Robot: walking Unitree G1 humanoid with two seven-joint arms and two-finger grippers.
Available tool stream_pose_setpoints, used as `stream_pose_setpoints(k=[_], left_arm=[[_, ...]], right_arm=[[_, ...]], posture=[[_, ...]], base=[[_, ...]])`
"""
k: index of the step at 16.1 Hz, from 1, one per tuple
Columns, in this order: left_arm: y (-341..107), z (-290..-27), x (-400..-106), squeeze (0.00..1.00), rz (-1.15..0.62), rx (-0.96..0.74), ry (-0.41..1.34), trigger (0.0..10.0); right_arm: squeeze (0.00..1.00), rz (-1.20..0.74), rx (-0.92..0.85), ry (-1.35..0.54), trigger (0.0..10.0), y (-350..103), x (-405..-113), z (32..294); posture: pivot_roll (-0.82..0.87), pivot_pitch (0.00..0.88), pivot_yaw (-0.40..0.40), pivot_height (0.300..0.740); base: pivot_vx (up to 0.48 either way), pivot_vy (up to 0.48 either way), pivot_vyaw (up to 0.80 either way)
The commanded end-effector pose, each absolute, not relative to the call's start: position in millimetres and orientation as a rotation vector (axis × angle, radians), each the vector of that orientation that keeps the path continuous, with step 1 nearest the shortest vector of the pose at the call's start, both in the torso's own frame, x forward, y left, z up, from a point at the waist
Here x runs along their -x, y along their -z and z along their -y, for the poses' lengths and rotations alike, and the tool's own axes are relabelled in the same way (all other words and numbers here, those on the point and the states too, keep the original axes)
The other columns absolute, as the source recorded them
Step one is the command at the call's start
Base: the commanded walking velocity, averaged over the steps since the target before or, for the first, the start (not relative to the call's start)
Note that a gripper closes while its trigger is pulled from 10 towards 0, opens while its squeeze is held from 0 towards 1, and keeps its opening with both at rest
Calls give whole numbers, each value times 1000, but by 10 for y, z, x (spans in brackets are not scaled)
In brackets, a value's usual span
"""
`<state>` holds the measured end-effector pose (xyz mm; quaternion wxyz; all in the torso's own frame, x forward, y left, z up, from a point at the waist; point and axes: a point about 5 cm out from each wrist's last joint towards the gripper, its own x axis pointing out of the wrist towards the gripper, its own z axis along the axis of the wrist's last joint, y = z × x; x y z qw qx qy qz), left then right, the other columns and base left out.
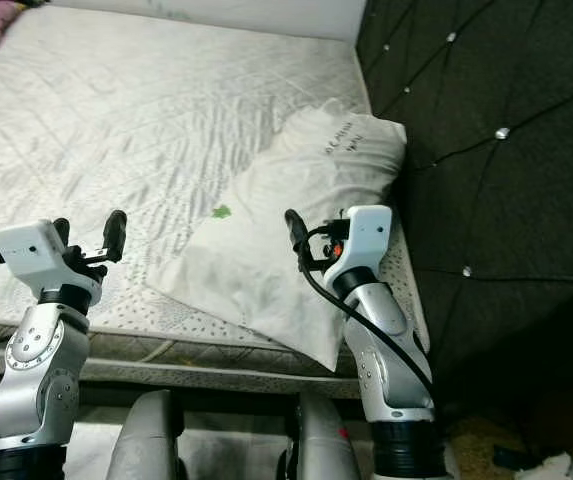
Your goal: Clean up the room
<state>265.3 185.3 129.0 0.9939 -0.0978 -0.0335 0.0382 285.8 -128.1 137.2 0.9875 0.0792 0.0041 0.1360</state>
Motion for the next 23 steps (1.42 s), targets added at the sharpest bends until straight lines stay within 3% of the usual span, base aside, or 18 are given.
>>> stream_pose_setpoints(k=[1,4,8,14,16,23], left_arm=[[-1330,-1814,-2666,0,71,191,-68,10000],[-1359,-1850,-2693,0,90,177,-89,10000],[-1380,-1882,-2644,0,111,139,-144,10000],[-1451,-1894,-2737,0,103,94,-132,10000],[-1467,-1877,-2712,0,119,80,-129,10000],[-1410,-1750,-2612,0,94,62,-116,10000]], right_arm=[[0,20,-103,-258,10000,-1389,-2840,1343],[0,5,-120,-262,10000,-1322,-2881,1325],[0,-13,-46,-307,10000,-1347,-3149,1369],[0,-153,90,-274,10000,-1231,-3462,1270],[0,-230,59,-226,10000,-1145,-3500,1242],[0,-290,6,-184,10000,-1116,-3661,1040]], posture=[[-15,28,-63,622],[3,2,-76,587],[42,43,-127,537],[45,97,-83,537],[39,127,-102,537],[89,116,-98,537]], base=[[0,0,0],[0,0,0],[0,0,0],[0,0,0],[0,0,0],[0,0,0]])
